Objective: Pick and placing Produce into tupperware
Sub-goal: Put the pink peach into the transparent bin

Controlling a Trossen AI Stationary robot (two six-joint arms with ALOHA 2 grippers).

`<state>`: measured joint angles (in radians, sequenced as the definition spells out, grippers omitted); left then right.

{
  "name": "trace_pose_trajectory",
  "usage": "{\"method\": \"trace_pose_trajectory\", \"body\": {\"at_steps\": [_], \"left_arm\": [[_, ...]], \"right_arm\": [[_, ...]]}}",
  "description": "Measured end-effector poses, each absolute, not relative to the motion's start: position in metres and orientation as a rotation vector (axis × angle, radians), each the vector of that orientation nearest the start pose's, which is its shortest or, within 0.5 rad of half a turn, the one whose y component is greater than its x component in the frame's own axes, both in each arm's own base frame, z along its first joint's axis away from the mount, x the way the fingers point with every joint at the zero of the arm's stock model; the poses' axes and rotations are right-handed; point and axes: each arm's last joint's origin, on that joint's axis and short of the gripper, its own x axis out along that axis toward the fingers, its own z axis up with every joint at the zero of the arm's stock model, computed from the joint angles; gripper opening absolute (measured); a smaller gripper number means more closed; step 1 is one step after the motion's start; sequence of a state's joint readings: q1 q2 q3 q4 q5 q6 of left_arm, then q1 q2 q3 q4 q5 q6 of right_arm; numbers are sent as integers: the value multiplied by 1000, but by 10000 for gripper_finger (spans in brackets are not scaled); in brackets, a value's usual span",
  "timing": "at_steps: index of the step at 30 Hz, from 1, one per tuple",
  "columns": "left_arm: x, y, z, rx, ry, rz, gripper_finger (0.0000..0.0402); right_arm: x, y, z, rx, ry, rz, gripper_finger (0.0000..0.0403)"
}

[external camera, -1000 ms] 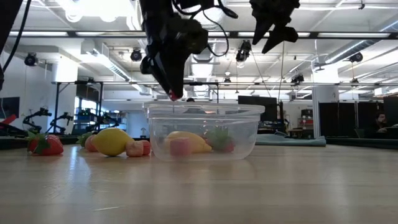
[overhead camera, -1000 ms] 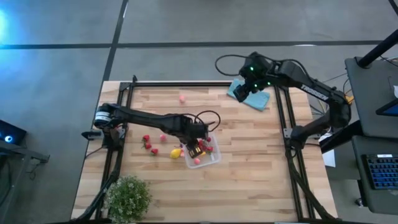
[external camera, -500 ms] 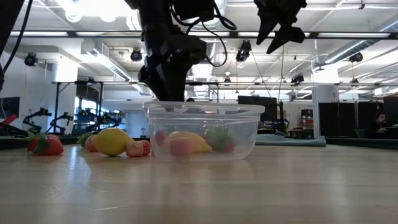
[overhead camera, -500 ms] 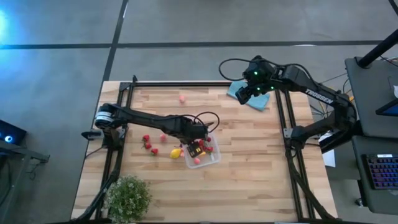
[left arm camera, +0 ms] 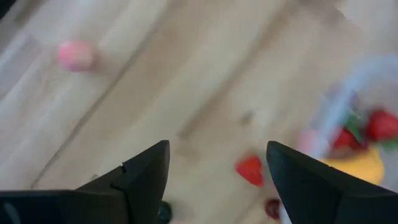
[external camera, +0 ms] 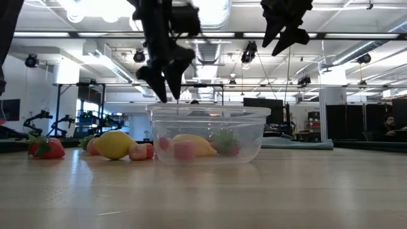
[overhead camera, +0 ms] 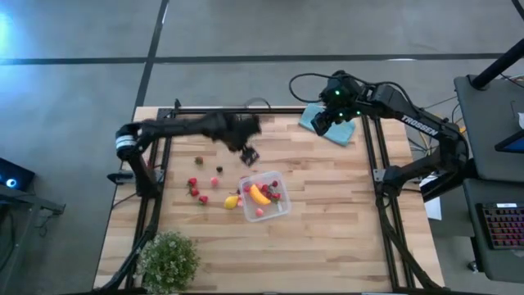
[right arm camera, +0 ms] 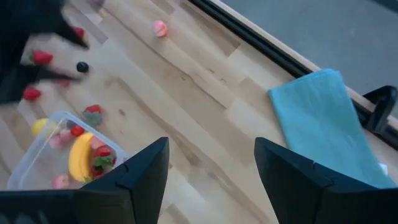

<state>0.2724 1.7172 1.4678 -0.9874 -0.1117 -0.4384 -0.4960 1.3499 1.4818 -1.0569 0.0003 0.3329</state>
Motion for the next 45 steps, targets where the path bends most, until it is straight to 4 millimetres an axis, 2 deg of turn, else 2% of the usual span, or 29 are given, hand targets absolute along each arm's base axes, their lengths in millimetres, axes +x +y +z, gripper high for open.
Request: {"method": "trace_pose_trajectory", "body": {"at_steps": [5,8,11,17,22,32,41,45], "left_arm": [[310,156,264,-644,1134,693,253],[303,178,257,-683,1140,714,253],[301,191,251,-687,1149,725,253],[312,203,228,-647,1164,700,253],[316,213,213,-591,1201,750,253],[317,225,212,-502,1150,793,253],[308,239,209,-539,1122,777,253],[307,244,200,-568,1131,768,253]], "right_arm": [[218,-133,376,504,831,-631,228],[213,-141,376,491,832,-649,228],[208,-149,376,481,832,-671,228],[204,-163,378,484,761,-719,228],[205,-167,380,529,693,-752,228],[210,-171,379,599,643,-784,228],[214,-173,375,629,645,-795,228],[216,-175,372,632,655,-796,228]]}}
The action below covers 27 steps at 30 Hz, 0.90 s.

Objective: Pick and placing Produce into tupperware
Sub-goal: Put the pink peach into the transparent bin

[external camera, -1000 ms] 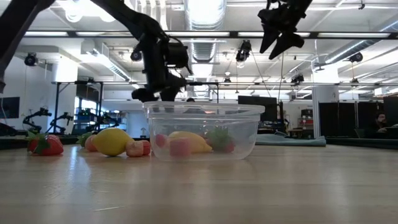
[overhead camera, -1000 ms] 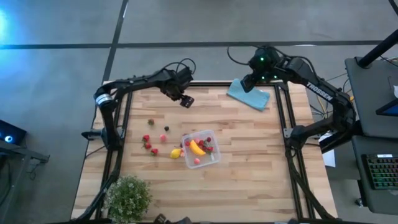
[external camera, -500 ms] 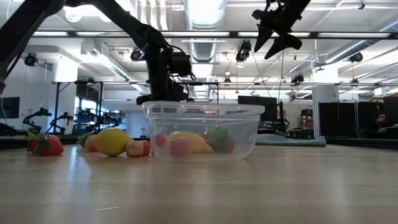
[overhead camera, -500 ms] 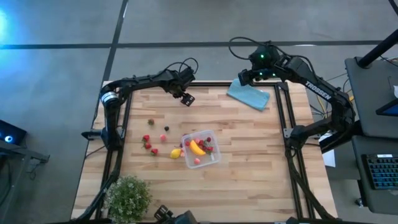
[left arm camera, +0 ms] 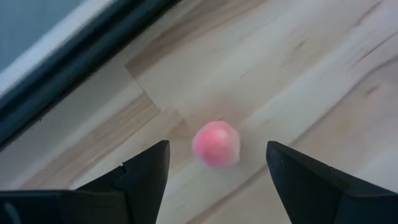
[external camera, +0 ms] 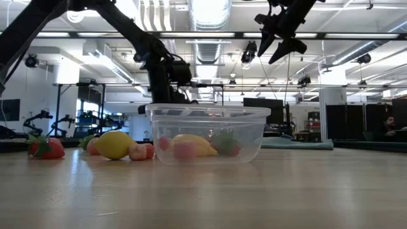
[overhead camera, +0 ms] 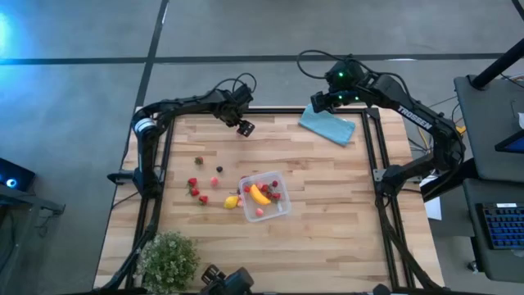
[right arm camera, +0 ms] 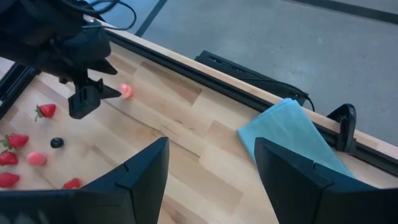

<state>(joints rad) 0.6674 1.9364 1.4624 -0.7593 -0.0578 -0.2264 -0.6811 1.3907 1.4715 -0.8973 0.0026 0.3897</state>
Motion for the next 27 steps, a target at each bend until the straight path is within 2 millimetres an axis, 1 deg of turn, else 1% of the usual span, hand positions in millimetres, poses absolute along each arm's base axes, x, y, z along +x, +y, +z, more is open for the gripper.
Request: {"method": "trace_pose_trajectory", "body": {"at_steps": [5,8,19,27], "left_arm": [[308,245,193,-572,1149,767,253],[309,246,185,-580,1173,766,253],[310,247,182,-584,1180,759,253],[309,245,179,-614,1191,722,253]], "right_arm": [[220,-178,369,632,659,-796,228],[221,-179,368,631,660,-796,228],[223,-181,366,625,666,-795,228],[223,-181,367,619,667,-793,228]]}}
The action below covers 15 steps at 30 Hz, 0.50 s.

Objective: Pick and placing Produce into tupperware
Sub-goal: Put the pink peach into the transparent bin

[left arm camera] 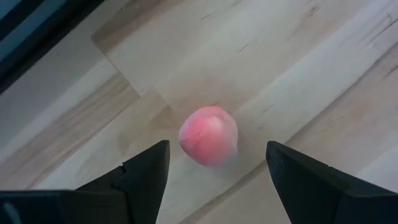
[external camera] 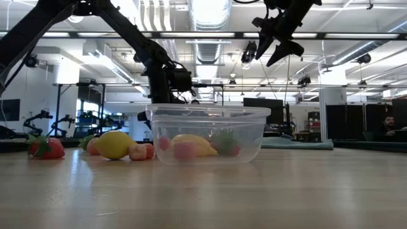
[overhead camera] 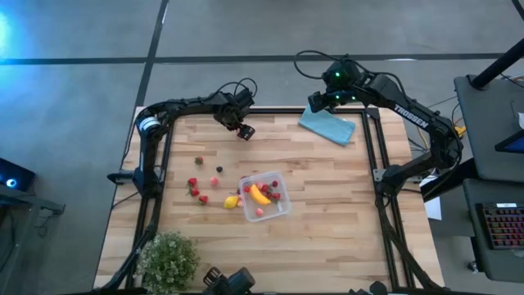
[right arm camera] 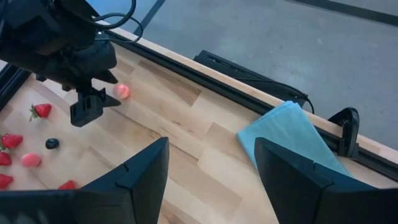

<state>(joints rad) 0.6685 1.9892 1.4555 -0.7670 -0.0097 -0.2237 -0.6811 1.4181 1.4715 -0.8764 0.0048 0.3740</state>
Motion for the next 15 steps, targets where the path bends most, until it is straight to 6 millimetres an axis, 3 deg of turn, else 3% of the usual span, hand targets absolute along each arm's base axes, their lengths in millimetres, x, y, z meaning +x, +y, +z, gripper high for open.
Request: {"method": "trace_pose_trajectory", "body": {"at_steps": [5,15], "left_arm": [[309,245,178,-614,1192,722,247],[311,246,179,-605,1163,725,168]], "right_arm": [[223,-181,367,615,668,-792,228],[223,-181,367,615,668,-791,228]]}}
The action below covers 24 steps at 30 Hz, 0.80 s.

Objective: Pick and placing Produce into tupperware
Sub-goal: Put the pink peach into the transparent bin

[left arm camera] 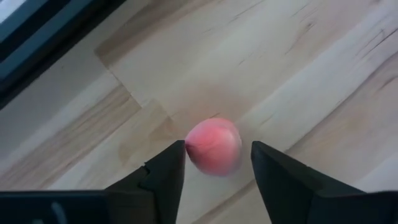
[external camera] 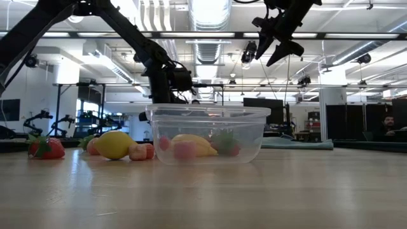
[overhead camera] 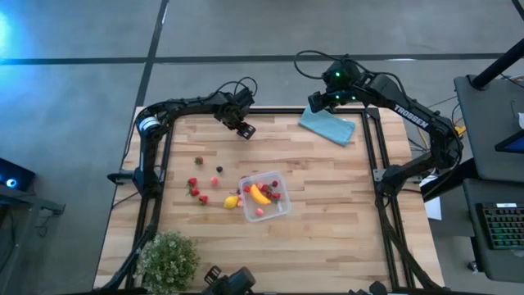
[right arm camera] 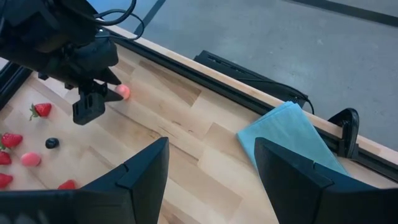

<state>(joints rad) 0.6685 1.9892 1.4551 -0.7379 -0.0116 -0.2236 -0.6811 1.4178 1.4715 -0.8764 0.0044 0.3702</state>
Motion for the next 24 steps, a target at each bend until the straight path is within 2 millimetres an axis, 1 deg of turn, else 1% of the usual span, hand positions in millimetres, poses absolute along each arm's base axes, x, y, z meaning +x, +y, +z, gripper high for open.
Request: {"method": "trace_pose_trajectory", "body": {"at_steps": [5,24], "left_arm": [[312,247,179,-604,1162,724,158],[311,246,176,-603,1155,724,157]], "right_arm": [[223,-181,367,612,669,-790,228],[223,-181,367,602,673,-785,228]]}}
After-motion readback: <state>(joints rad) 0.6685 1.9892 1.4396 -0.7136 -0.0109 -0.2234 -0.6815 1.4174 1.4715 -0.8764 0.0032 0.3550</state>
